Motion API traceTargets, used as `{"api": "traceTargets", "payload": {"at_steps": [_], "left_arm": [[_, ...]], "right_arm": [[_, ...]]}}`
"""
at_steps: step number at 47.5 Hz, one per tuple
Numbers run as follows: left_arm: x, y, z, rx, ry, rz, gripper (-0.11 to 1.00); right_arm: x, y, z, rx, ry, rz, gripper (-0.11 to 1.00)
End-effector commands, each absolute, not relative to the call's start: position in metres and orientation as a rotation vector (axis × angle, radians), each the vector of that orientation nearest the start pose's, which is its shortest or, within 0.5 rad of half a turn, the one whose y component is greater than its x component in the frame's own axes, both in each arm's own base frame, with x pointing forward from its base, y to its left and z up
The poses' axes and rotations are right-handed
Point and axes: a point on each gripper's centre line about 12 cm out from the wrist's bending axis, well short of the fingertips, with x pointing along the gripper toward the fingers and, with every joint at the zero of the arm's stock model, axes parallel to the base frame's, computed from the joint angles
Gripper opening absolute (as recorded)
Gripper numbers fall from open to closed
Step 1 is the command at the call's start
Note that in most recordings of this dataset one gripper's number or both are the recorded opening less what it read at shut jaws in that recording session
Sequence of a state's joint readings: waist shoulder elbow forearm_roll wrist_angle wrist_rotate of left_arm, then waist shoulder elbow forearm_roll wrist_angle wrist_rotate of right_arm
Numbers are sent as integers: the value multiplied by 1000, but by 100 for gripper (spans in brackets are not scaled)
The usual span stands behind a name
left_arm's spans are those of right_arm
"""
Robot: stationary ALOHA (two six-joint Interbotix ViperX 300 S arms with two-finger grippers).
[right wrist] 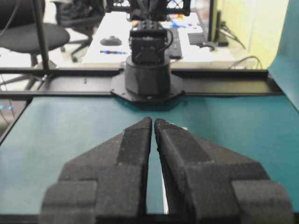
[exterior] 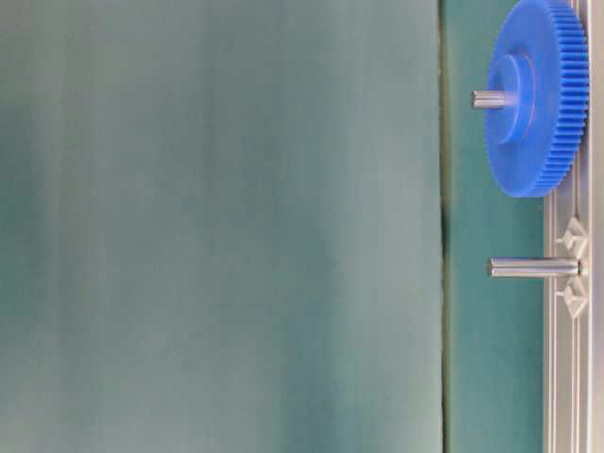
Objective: Find the location of the shaft and insert the small gear.
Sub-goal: 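Move the left gripper from rest toward the small blue gear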
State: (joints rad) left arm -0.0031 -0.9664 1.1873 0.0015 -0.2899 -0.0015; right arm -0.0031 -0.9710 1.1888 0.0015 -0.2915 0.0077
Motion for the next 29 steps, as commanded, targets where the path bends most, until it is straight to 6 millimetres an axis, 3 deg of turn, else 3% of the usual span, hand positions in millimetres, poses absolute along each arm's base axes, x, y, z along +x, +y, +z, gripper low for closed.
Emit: {"api": "traceTargets", "payload": {"at_steps": [1,5,9,14,29], "left_arm": [[205,0,288,0,-46,-2,11],[209,0,288,-5,-35,-4,17],[212,-1,289,-7,-26,-5,5],[216,-1,291,-7,-14,-5,1],[229,-8,288,-5,140,-36,1]], "right_arm": [[200,1,293,20,-78,3,16],[199,1,289,50,-66,1,22],[199,2,288,82,-56,9,11],[199,2,283,113,-28,11,3],[198,2,272,117,54,7,2]]}}
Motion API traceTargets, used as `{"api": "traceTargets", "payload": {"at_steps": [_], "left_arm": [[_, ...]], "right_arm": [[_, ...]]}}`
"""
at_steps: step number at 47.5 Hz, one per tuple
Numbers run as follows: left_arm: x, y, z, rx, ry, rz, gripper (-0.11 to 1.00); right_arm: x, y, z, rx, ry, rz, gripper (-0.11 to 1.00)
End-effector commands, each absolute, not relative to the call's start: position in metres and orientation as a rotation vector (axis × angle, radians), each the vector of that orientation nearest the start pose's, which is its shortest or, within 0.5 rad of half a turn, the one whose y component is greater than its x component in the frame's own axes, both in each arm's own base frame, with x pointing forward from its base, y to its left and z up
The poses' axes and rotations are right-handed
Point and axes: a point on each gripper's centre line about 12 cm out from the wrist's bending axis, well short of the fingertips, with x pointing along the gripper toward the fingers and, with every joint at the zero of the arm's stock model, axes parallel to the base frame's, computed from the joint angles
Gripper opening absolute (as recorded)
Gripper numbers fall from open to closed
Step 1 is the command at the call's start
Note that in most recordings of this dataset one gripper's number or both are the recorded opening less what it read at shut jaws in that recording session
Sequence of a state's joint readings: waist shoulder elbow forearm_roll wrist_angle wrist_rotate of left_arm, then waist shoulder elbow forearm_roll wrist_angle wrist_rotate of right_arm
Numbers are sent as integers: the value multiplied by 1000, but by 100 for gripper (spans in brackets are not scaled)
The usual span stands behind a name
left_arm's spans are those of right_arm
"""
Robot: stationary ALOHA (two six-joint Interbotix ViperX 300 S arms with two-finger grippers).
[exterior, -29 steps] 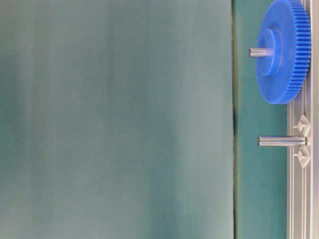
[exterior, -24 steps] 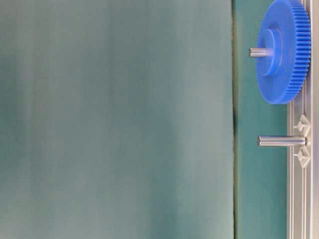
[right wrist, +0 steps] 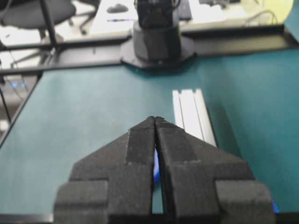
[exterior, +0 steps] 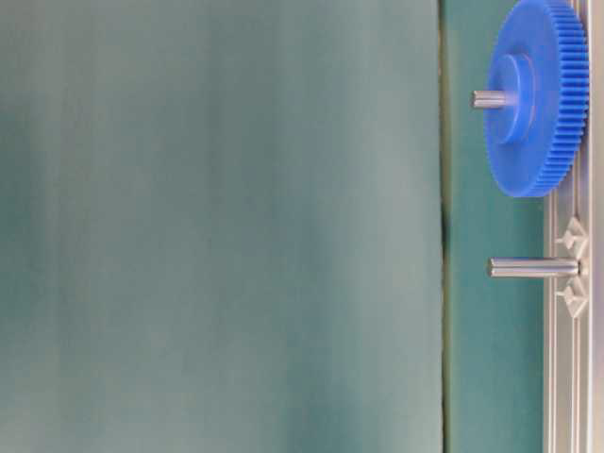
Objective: Find the location of the shaft and insert the small gear.
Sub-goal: 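Move the left gripper from rest toward the small blue gear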
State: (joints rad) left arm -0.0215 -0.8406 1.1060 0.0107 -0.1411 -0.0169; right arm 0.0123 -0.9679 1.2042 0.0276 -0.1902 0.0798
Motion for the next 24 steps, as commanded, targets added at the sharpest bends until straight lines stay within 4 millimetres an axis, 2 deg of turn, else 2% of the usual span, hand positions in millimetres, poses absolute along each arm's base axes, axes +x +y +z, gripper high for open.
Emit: {"api": "traceTargets", "payload": {"at_steps": [1,13,24], "left_arm": [[230,-9,287,-3,154,-39,1],[254,-17,279,0,318,-63,1],[273,-20,263,6,442,-67,1]], "right_arm": [[198,2,271,117,57,7,2],[197,2,262,118,116,3,2],[196,1,259,119,144,-5,2]]}}
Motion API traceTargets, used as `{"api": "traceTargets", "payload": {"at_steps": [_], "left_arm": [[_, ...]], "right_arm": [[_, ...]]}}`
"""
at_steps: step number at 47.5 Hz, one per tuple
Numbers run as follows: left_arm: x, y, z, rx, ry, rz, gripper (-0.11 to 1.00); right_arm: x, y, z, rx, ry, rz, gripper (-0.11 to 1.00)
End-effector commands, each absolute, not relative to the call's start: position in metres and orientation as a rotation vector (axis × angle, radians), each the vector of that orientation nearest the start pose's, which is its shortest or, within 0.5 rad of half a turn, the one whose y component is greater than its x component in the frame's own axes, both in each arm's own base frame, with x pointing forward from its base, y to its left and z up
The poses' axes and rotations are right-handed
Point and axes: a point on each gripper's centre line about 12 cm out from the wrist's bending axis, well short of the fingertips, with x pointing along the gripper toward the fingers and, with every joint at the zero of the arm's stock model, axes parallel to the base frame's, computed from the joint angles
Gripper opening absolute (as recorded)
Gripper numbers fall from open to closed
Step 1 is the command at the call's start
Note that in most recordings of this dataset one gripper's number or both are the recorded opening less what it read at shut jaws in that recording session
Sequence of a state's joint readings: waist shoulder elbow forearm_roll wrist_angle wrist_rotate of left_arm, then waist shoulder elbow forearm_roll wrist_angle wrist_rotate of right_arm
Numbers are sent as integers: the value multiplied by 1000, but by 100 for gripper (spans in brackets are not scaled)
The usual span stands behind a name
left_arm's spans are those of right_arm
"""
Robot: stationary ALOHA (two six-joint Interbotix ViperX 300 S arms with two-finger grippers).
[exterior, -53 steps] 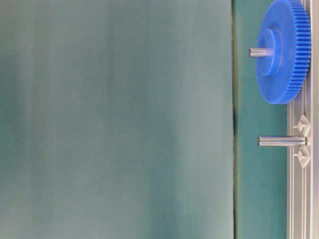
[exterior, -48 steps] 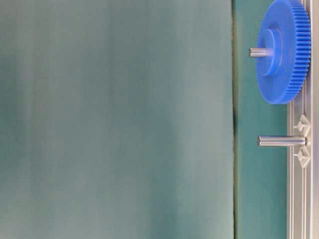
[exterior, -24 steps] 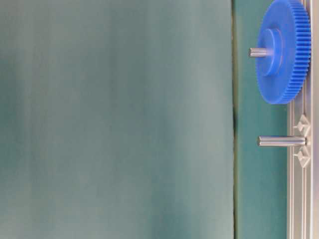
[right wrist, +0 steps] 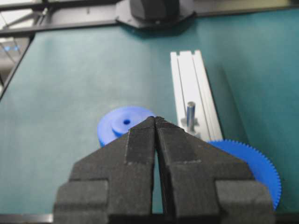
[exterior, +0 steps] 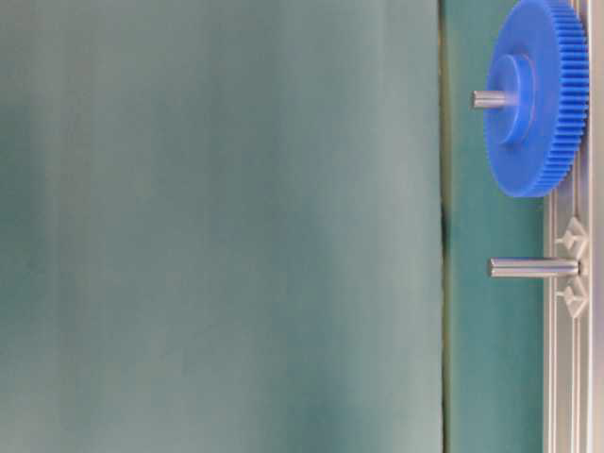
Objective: Find the location of the shaft and insert the small gear.
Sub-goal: 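Move the left gripper from rest toward the small blue gear, then position the open left gripper above the small blue gear's hub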
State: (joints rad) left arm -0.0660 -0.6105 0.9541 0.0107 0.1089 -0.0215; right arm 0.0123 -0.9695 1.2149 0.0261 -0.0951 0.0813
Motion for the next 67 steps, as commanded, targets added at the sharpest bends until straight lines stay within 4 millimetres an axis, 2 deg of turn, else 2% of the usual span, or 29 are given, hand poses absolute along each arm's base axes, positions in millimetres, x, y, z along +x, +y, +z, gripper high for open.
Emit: {"api": "traceTargets", "payload": {"at_steps": [1,15,44,67], "left_arm": [[275,-20,262,8,448,-69,1],[291,-22,244,9,557,-68,1],[334,-29,221,-16,701,-64,1],[355,-34,206,-36,774,-58,1]], "right_arm": [[196,1,259,120,143,-7,2],[195,-2,256,120,162,-20,2],[193,-3,247,122,185,-26,2],[191,-4,244,122,187,-32,2]]}}
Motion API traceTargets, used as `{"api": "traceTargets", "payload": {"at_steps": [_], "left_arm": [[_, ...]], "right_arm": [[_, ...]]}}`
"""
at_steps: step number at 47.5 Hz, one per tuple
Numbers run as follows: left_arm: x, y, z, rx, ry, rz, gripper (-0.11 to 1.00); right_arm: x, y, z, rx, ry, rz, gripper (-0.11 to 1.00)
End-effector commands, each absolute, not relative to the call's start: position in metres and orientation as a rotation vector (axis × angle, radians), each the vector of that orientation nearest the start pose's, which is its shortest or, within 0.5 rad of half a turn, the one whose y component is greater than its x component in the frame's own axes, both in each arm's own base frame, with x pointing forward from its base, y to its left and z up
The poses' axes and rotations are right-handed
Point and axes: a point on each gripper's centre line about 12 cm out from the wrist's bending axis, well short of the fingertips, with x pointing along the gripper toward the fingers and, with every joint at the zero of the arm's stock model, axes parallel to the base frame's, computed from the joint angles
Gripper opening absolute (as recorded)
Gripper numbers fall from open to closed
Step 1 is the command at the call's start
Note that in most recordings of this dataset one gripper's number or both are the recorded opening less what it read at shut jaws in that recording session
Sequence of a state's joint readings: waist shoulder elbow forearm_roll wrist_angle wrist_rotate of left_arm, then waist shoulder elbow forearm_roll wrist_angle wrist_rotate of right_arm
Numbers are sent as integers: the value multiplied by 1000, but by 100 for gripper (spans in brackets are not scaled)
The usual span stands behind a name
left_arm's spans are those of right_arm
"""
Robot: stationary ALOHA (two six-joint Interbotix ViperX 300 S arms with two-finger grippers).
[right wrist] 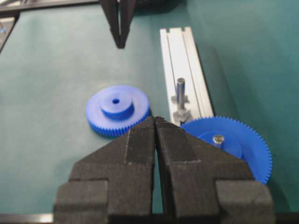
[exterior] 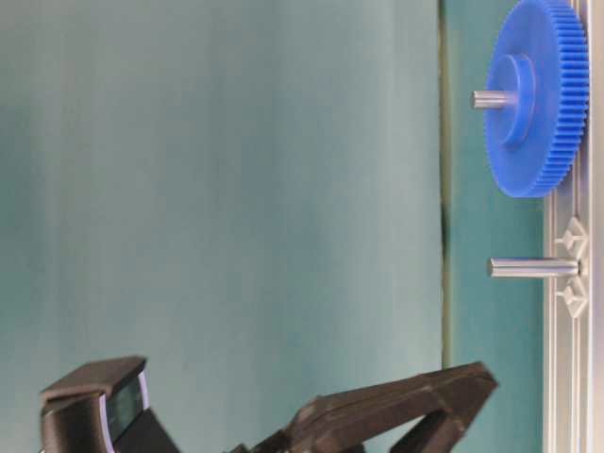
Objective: Find the location of the shaft and insert the small gear.
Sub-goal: 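Position the open left gripper above the small blue gear's hub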
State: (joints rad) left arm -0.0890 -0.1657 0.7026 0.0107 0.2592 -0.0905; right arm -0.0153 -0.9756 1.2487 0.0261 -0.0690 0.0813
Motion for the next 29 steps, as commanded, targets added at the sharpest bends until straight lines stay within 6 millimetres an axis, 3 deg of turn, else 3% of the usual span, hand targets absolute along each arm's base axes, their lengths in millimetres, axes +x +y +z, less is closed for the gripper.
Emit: {"api": "traceTargets", "payload": {"at_steps": [1,29], "left_arm": [[356,-34,206,-34,778,-58,1],[389,-41,188,-7,978,-60,1]], "right_arm": [[191,-4,244,122,189,-32,2],[185,-7,239,125,183,-49,2]]}}
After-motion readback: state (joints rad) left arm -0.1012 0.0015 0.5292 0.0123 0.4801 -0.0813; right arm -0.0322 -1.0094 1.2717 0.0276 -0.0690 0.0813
